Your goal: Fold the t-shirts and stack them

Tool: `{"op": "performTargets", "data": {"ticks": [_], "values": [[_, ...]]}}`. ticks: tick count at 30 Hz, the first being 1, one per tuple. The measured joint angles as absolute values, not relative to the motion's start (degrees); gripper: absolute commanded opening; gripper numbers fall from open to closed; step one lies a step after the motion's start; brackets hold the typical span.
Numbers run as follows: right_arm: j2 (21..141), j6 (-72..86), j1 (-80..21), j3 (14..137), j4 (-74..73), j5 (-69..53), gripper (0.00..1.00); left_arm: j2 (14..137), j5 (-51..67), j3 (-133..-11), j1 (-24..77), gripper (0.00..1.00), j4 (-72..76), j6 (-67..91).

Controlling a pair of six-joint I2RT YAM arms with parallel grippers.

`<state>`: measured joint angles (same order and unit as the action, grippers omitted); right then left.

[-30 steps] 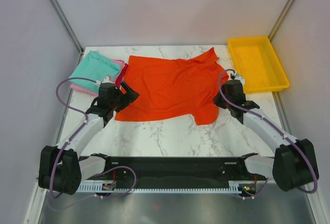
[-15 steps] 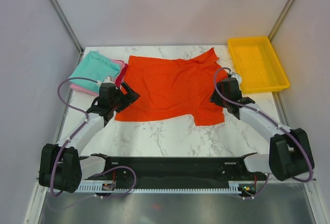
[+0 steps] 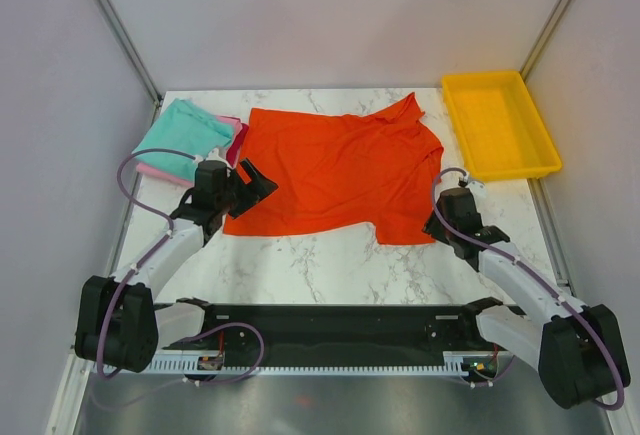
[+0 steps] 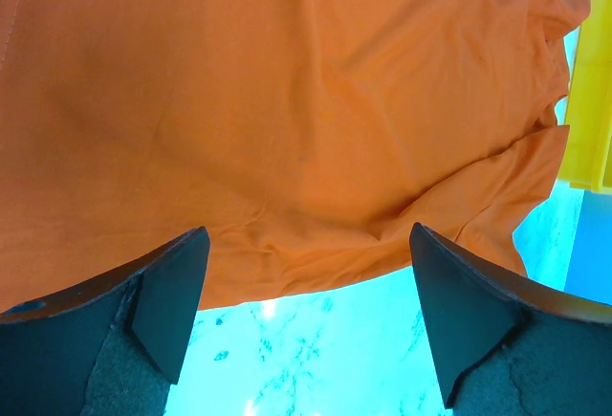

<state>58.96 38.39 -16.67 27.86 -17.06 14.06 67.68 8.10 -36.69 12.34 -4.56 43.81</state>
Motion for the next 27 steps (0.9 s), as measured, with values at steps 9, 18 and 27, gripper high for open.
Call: {"op": "performTargets", "data": {"ticks": [9, 18, 27], "values": [[58.33, 39.33, -16.67, 27.38, -17.65, 15.55, 0.33, 67.68, 8.08, -36.69, 12.36, 0.93, -4.56, 43.81], [62.65, 41.01, -16.67, 26.35, -16.84, 15.77, 0.34, 67.68, 8.08, -36.69, 12.36, 0.93, -4.56, 43.81], [60.66, 43.46, -16.67, 23.11, -16.25, 11.92, 0.42, 67.68, 8.08, -36.69, 12.36, 0.93, -4.56, 43.81]]}}
